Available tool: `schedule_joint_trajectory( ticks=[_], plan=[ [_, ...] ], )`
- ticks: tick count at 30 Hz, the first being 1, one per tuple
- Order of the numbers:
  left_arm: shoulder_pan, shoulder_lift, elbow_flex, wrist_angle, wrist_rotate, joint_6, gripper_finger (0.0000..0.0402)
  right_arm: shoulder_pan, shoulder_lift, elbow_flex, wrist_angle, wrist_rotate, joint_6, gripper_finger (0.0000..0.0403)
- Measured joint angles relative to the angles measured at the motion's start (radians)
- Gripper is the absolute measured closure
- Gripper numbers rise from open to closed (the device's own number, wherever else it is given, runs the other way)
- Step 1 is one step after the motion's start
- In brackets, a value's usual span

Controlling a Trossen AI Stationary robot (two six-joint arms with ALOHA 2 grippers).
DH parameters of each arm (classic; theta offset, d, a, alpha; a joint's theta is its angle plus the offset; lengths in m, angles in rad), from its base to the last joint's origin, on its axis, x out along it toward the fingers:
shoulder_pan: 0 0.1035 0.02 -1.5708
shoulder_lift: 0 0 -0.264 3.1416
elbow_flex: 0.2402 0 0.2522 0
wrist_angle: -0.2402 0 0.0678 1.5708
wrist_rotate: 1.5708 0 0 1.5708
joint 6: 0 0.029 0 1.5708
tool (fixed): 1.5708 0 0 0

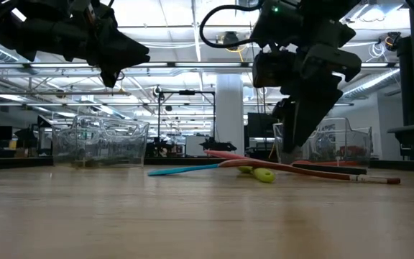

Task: Pick & Place Kitchen Items
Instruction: Put the brown serving spoon into the top right transparent bin

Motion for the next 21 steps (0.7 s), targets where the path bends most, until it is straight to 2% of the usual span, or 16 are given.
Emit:
schedule_joint_trajectory(
  ticks=[7, 18, 21],
  plan=[
    [0.0, 0.0, 0.0, 0.0, 0.0, 0.0, 0.0314, 0.0, 0.037, 0.0, 0.05, 0.02, -0.001, 0.0186],
    [0.0, 0.0, 0.0, 0.0, 0.0, -0.004, 0.0314, 0.002, 0.148, 0.003, 0.081, 0.087, -0.006, 0.0205],
    [0.0, 0.0, 0.0, -0.003, 0.0, -0.004, 0.0314, 0.011, 0.173, 0.004, 0.081, 0.142, 0.005, 0.0211]
  ],
)
